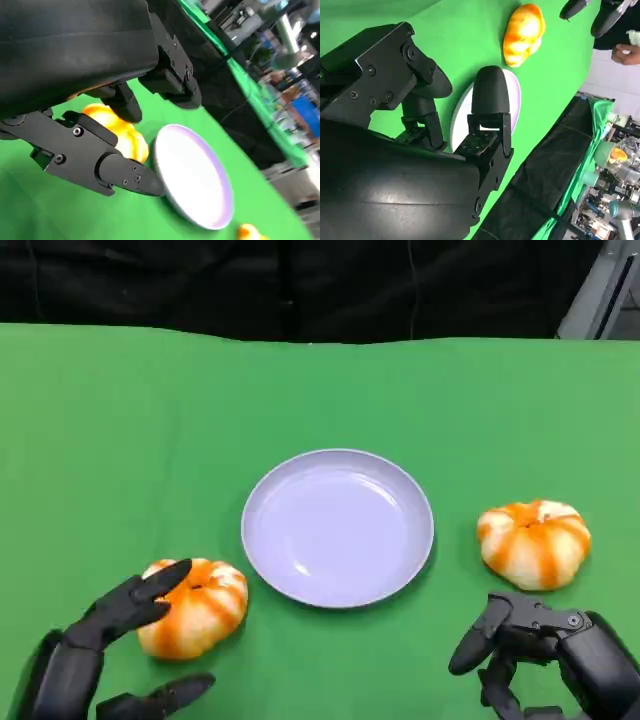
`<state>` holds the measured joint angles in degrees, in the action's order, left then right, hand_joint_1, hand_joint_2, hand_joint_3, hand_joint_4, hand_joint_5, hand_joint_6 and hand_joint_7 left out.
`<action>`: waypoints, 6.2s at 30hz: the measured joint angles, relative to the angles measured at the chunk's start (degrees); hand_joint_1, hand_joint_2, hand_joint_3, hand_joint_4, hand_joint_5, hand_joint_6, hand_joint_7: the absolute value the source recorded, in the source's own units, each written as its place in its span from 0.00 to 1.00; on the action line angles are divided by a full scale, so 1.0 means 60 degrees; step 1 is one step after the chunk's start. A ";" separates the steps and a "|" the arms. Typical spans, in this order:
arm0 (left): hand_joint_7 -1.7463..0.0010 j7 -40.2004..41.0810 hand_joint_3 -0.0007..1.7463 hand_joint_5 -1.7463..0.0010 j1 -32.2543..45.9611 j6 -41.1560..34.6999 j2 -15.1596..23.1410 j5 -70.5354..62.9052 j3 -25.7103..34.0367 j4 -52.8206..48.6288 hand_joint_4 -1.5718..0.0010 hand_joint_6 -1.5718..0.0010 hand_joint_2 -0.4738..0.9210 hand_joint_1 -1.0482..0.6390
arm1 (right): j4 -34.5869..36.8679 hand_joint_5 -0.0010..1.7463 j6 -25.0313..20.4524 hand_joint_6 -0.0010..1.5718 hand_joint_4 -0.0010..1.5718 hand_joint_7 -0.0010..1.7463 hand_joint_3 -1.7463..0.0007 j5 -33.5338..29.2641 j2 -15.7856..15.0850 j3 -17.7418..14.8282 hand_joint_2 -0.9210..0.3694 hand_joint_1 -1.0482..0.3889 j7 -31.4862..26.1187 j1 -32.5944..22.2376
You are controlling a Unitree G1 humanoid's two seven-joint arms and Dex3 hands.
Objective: Grasp the bread from the table and place it into the plate.
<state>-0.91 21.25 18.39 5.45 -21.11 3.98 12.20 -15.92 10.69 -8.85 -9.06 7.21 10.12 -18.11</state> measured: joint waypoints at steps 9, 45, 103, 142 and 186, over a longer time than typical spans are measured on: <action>0.99 0.0336 0.01 0.73 -0.0560 -0.1316 0.0768 -0.3144 -0.0598 0.0553 0.79 0.73 1.00 0.27 | 0.0007 0.84 -0.0008 0.51 0.53 0.69 0.31 -0.0076 0.0044 0.0011 0.41 0.76 -0.0038 0.0009; 0.96 -0.0120 0.03 0.50 -0.4294 -0.4009 0.2133 -0.6164 -0.3874 -0.3239 0.50 0.46 1.00 0.43 | -0.0030 0.84 -0.0080 0.51 0.54 0.69 0.30 -0.0103 0.0072 0.0021 0.41 0.75 -0.0120 0.0057; 0.04 0.5664 0.82 0.00 -0.5602 -0.0561 0.2179 -0.4764 -0.3743 -0.3981 0.40 0.52 0.53 0.52 | 0.0012 0.82 -0.0072 0.52 0.54 0.68 0.31 -0.0282 0.0064 0.0050 0.40 0.76 -0.0218 0.0060; 0.51 0.4338 0.34 0.13 -0.9283 -0.0791 -0.0159 -0.3993 -0.5279 -0.9252 0.54 0.46 0.81 0.50 | -0.0192 0.82 -0.0067 0.52 0.55 0.67 0.32 -0.0327 0.0065 0.0082 0.39 0.75 -0.0219 -0.0258; 0.99 -0.2621 0.31 0.95 -0.6124 -0.2907 0.2923 -0.2466 -0.4114 -0.1368 0.95 0.96 1.00 0.12 | -0.0182 0.82 -0.0078 0.52 0.54 0.68 0.32 -0.0313 0.0071 0.0113 0.40 0.74 -0.0230 -0.0137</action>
<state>-16.64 -15.49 0.95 22.99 -35.91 -20.70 3.99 -17.00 10.23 -10.72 -8.63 7.89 8.74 -18.93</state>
